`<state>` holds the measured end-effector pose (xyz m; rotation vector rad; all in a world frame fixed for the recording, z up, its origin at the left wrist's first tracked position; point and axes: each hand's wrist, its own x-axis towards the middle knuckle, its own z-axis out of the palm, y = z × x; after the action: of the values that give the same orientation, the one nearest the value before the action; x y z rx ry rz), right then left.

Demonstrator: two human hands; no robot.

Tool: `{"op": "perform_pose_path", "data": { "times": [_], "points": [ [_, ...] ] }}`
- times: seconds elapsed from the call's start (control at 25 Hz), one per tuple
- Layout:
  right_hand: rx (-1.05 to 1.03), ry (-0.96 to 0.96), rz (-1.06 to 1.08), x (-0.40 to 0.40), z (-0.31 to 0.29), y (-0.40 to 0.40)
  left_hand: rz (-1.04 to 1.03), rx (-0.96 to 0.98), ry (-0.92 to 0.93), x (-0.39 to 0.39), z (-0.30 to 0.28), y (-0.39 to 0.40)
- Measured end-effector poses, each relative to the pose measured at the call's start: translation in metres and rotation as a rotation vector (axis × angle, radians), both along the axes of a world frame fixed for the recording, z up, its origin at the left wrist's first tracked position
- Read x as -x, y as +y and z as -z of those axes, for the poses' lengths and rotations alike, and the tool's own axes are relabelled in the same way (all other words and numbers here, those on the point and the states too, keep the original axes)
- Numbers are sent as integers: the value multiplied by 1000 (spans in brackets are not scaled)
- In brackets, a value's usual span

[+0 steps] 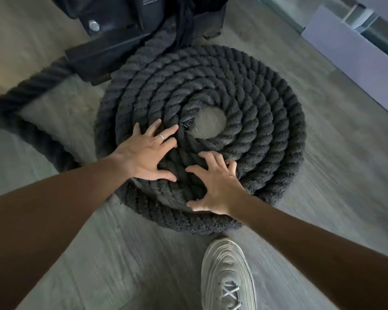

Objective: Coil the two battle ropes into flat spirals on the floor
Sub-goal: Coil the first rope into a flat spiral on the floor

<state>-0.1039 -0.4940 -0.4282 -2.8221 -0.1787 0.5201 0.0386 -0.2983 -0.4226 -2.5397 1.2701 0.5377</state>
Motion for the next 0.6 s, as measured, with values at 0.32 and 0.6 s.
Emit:
{"op": "perform_pose_path", "data": {
  "times": [0.32,0.6],
  "points": [
    [-64,87,-157,-2,-11,-105,-168,116,-75,56,8,-79],
    [-15,152,169,-9,-25,-109,-334,404,-21,69,25,-108]
  ]
}}
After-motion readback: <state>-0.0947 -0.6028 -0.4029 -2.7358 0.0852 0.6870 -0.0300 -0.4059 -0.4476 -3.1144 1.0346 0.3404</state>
